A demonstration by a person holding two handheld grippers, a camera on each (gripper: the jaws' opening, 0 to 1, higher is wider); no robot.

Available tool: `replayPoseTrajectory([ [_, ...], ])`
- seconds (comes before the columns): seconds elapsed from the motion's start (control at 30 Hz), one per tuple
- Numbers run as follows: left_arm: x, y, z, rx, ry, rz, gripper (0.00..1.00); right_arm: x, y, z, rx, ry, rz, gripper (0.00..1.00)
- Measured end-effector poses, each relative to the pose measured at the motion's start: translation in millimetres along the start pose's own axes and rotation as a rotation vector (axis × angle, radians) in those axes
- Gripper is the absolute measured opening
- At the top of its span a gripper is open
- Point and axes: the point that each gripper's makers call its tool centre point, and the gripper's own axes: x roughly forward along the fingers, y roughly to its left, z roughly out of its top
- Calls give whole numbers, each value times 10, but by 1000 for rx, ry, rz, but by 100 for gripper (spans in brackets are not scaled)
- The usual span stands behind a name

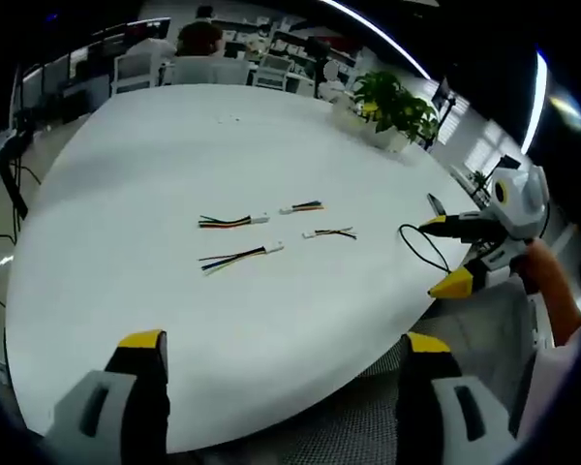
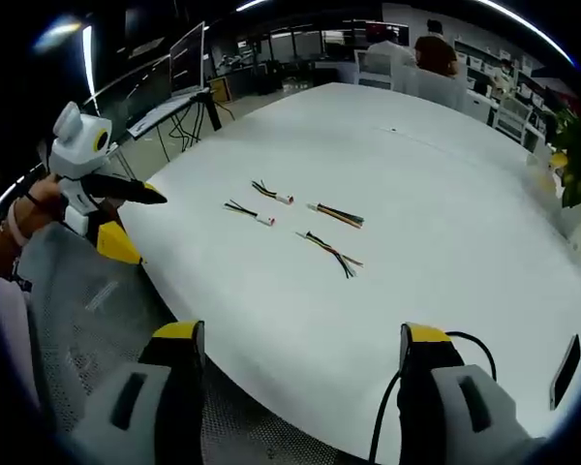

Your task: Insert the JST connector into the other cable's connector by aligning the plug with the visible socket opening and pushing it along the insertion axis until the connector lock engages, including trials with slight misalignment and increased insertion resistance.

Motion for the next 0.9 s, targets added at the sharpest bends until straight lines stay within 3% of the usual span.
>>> replayPoseTrajectory([
  [0.9, 7, -32, -33, -16, -3, -14, 97, -24, 18, -35, 34, 7, 21, 79],
])
